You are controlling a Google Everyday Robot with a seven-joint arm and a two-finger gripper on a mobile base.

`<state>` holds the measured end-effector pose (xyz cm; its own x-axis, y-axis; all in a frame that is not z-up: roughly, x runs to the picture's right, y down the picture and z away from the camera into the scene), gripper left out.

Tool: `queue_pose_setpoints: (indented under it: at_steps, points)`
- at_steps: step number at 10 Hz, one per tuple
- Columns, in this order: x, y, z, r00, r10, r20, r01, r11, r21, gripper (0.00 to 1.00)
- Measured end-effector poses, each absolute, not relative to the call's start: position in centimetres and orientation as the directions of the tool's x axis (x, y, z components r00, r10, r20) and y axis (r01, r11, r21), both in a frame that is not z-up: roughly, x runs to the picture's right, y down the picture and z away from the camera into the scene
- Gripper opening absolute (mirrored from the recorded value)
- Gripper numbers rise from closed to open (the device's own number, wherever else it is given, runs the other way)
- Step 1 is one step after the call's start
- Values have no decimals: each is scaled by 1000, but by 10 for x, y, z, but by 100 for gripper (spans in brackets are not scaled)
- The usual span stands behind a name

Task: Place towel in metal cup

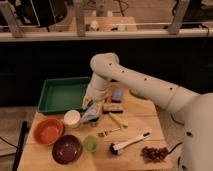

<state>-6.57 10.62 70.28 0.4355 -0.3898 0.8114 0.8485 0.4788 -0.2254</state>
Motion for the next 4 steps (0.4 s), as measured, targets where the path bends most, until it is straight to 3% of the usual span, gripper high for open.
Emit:
queue_pose_setpoints:
  at_steps: [4]
  points:
    - [-66, 102, 704, 427, -391, 815, 852, 476, -219, 80]
